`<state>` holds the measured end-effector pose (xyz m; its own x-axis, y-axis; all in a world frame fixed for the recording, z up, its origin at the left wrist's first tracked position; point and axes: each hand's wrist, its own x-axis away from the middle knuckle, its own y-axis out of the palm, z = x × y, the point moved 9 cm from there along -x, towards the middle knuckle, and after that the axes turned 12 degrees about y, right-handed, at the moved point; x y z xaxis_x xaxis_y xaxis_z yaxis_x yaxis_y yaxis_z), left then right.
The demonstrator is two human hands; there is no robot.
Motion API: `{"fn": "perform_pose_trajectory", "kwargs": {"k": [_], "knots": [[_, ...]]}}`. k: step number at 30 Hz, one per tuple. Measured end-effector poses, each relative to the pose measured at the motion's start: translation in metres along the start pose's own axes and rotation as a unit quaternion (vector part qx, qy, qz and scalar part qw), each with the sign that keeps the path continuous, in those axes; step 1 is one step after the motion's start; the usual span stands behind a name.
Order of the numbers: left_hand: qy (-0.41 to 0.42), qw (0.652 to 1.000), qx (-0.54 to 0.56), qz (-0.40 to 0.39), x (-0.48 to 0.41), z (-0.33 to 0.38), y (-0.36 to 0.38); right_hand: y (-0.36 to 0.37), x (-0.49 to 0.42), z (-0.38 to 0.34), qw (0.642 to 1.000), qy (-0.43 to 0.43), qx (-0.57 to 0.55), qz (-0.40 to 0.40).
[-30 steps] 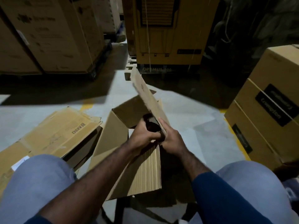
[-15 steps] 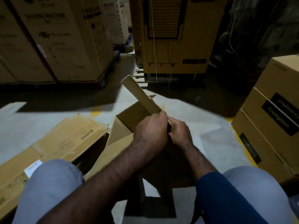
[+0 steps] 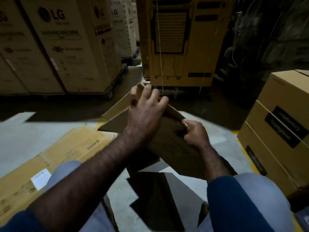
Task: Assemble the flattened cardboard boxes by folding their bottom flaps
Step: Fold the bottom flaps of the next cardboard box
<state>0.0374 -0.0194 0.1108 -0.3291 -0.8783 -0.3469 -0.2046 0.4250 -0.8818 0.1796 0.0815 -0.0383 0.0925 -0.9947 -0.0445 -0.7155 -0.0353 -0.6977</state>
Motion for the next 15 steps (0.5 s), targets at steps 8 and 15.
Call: {"fn": "perform_pose_trajectory", "kwargs": {"k": [8, 15], "knots": [[0.067, 0.987, -0.032, 0.141, -0.015, -0.012, -0.005, -0.004, -0.003, -0.004, 0.998, -0.007, -0.065, -0.005], [0.178, 0.954, 0.003, 0.241, -0.035, 0.038, 0.008, -0.029, 0.007, -0.023, 0.984, -0.049, -0.164, 0.047]]}}
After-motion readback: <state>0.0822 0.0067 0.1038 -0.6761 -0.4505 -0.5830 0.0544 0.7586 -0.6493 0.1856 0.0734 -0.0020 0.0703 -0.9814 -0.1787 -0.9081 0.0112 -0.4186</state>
